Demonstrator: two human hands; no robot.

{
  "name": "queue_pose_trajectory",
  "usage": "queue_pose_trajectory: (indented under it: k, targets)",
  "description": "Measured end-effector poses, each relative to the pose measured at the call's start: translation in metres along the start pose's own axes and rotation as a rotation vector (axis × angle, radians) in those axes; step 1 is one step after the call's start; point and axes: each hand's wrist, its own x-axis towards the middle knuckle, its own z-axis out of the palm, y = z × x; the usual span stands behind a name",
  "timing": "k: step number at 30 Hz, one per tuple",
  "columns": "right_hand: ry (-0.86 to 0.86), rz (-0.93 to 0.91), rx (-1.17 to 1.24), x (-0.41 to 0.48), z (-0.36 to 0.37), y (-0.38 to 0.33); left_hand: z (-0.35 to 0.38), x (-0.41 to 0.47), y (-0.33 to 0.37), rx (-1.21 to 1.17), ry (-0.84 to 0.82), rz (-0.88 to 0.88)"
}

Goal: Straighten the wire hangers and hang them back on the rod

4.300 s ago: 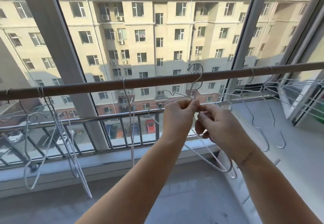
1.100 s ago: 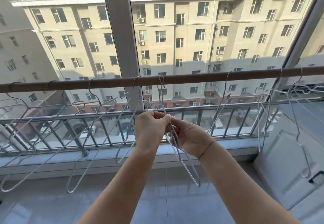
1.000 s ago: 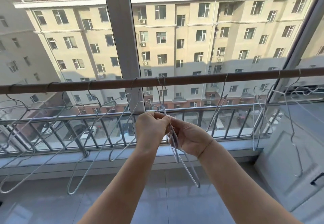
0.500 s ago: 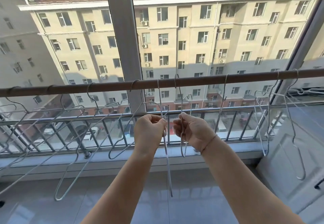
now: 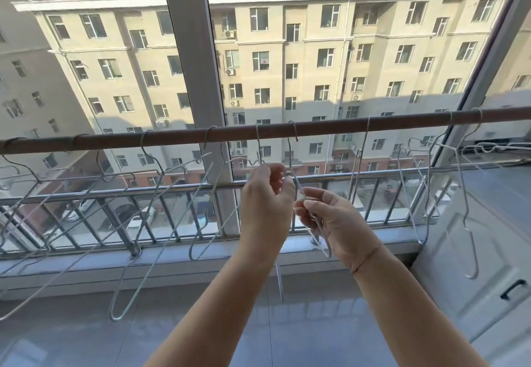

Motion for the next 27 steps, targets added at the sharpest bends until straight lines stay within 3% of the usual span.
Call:
queue_pose_trajectory:
  k: [4,8,16,23,27]
  targets:
    - [0.005,-0.087,-0.137,-0.016,-0.005,0.006,0.032,0.006,0.007,0.051,-0.183,-0.166]
    - [-0.008,-0.126,-0.234,-0.025,-0.009,0.010,0.047,0.014,0.004,-0.109,-0.257,-0.405]
    - [0.104,-0.176,-0.147,0.004,0.003,-0.013,0.059,0.054,0.015,-0.491,-0.213,-0.590]
    - [0.212,-0.097,-0.292,0.012,-0.003,0.012,0.066,0.052,-0.015,-0.481,-0.228,-0.670]
    - [0.258,-0.060,-0.467,0.008,-0.024,0.033,0.063,0.024,-0.051,-0.309,-0.315,-0.703]
